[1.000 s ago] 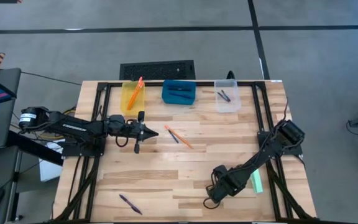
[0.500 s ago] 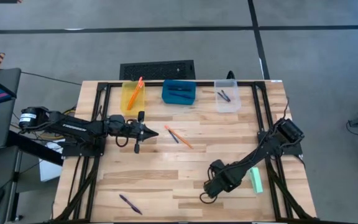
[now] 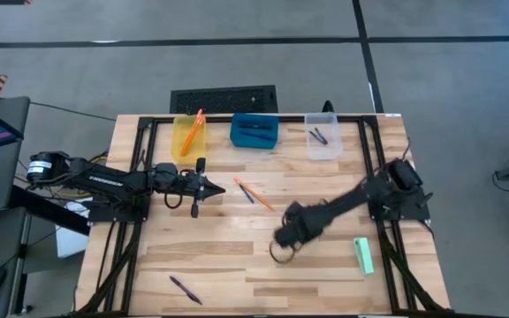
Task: Sort crayons/erasers/pens/pencils in bins
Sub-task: Put the blue crayon into the transparent white bin, then put the orange pencil into the transparent yellow bin
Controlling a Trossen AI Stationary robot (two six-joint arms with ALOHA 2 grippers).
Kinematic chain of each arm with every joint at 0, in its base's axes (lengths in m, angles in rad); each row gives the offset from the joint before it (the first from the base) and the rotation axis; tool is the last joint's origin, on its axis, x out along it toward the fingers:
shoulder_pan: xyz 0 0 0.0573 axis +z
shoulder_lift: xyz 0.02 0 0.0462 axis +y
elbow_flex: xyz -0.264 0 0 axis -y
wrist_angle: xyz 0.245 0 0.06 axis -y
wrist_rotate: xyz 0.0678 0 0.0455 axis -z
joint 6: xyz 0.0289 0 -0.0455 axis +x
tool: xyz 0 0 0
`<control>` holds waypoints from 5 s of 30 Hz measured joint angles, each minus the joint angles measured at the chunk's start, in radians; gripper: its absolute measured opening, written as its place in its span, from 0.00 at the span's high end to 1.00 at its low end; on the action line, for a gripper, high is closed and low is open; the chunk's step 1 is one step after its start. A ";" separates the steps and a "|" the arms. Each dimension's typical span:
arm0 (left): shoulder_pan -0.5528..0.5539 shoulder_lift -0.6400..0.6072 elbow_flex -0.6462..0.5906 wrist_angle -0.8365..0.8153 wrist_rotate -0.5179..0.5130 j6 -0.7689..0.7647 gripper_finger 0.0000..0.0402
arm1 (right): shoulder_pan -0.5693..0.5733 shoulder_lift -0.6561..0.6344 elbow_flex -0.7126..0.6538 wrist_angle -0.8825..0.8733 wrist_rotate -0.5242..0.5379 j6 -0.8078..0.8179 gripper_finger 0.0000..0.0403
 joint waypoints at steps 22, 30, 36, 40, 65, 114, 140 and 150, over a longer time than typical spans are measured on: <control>0.000 0.000 0.000 -0.052 -0.009 -0.042 1.00 | -0.908 -0.234 -0.021 0.154 0.143 -1.007 0.94; 0.000 0.000 0.000 -0.050 -0.122 0.009 1.00 | -1.138 -0.104 -0.021 0.232 0.039 -1.152 0.91; 0.002 0.000 0.006 -0.053 -0.142 0.076 1.00 | -1.219 -0.052 -0.046 0.294 0.019 -1.140 0.94; 0.019 0.000 0.022 -0.049 -0.160 0.093 1.00 | -1.249 -0.052 -0.150 0.413 -0.072 -1.146 0.95; 0.085 0.000 0.024 -0.149 -0.179 -0.013 1.00 | -1.277 -0.075 -0.132 0.415 -0.049 -1.283 0.60; 0.126 0.000 -0.031 0.008 -0.306 -0.057 1.00 | -0.374 -0.047 -0.178 0.791 -0.144 -0.796 0.52; 0.118 0.000 -0.031 -0.021 -0.264 -0.072 1.00 | -0.352 0.182 -0.018 0.646 0.011 -0.683 0.64; 0.118 0.000 -0.031 -0.045 -0.265 -0.114 1.00 | -0.355 0.177 -0.021 0.663 0.013 -0.733 0.84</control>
